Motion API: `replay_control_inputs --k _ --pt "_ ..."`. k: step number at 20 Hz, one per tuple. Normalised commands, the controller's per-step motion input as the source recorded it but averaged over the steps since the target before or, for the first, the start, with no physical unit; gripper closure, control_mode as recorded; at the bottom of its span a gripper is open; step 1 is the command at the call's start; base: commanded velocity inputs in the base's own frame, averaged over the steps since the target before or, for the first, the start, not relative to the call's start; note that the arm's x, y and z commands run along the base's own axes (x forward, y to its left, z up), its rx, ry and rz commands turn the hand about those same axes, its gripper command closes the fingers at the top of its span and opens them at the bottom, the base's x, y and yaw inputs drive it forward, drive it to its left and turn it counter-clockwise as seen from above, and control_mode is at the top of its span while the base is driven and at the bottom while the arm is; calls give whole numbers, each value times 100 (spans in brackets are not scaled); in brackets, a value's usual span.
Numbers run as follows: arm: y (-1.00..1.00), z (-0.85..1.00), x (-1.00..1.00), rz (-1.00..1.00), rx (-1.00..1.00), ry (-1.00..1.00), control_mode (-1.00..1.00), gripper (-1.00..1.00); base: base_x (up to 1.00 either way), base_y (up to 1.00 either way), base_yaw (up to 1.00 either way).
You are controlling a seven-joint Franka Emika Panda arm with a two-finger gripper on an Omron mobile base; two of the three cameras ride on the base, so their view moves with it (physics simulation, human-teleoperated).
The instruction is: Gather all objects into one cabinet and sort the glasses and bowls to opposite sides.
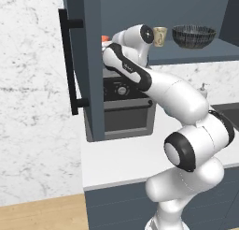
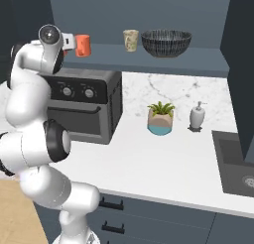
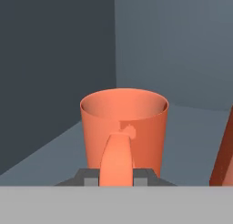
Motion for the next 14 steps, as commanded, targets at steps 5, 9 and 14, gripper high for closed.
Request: replay_control_inputs --k 5,9,14 --pt "18 -18 32 0 0 0 -100 100 0 0 0" --pt "14 -20 26 0 0 -1 -100 100 0 0 0" --pt "12 -24 23 0 0 -1 -100 100 0 0 0"
